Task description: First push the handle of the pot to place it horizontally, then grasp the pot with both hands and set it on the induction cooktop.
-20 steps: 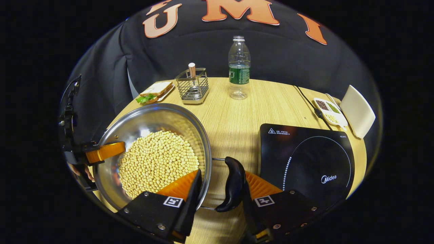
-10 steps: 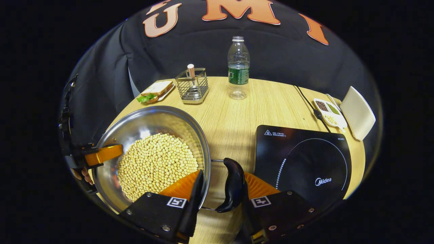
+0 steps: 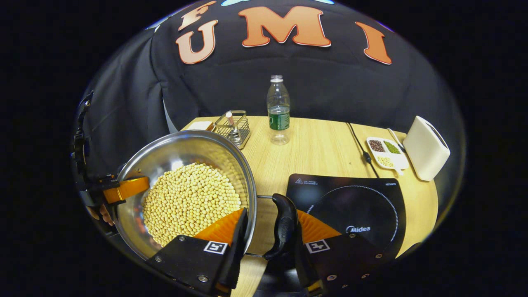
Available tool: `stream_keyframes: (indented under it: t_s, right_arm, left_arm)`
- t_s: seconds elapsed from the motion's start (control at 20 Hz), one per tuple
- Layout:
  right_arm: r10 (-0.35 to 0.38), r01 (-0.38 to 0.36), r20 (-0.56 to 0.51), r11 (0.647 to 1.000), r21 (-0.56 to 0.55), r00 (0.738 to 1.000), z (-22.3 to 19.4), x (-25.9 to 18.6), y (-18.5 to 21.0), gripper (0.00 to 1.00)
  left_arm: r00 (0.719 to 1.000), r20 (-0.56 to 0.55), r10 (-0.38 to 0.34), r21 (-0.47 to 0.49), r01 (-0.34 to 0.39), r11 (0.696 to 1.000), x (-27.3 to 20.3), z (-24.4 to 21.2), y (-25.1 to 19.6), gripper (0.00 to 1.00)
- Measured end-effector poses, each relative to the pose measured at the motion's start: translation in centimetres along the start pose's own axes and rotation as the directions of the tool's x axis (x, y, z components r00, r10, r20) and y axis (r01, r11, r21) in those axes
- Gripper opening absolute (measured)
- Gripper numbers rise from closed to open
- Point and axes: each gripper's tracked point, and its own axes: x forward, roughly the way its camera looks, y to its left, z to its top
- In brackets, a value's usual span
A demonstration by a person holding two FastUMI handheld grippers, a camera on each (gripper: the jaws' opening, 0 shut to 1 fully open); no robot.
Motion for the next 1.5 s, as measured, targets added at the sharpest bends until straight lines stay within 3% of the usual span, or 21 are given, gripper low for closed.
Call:
stream_keyframes:
  t_s: [0.05,0.1,0.15,0.9,0.95,1.0,1.5]
  right_arm:
    - [-0.002,0.002,0.006,1.0,0.001,1.0,0.4,-0.6,-0.7,0.54]
    - [-0.004,0.004,0.01,1.0,0.002,1.0,0.8,-1.2,-1.3,0.5]
    - [-0.008,0.008,0.018,1.0,0.002,1.0,1.3,-1.9,-2.2,0.54]
    - [-0.097,0.096,0.019,0.994,0.05,0.995,1.6,-8.5,-15.6,0.54]
    - [-0.104,0.103,0.02,0.993,0.055,0.994,1.7,-8.8,-16.4,0.54]
    - [-0.112,0.111,0.021,0.992,0.059,0.993,1.7,-9.1,-17.2,0.54]
    - [-0.143,0.141,0.011,0.986,0.092,0.99,0.8,-9.2,-22.0,0.54]
  left_arm:
    - [1.0,0.006,-0.004,0.003,0.004,1.0,-0.3,0.5,-0.8,0.59]
    - [1.0,0.015,-0.008,0.009,0.007,1.0,-0.8,1.2,-1.7,0.59]
    - [1.0,0.021,-0.011,0.014,0.01,1.0,-1.1,1.7,-2.5,0.59]
    - [0.994,0.057,-0.089,0.098,0.083,0.992,-3.0,6.4,-18.0,0.59]
    - [0.994,0.06,-0.094,0.103,0.088,0.991,-2.9,6.6,-18.9,0.64]
    - [0.993,0.065,-0.101,0.11,0.094,0.99,-2.8,6.8,-19.8,0.59]
    - [0.99,0.049,-0.135,0.137,0.128,0.982,-1.2,6.9,-25.0,0.59]
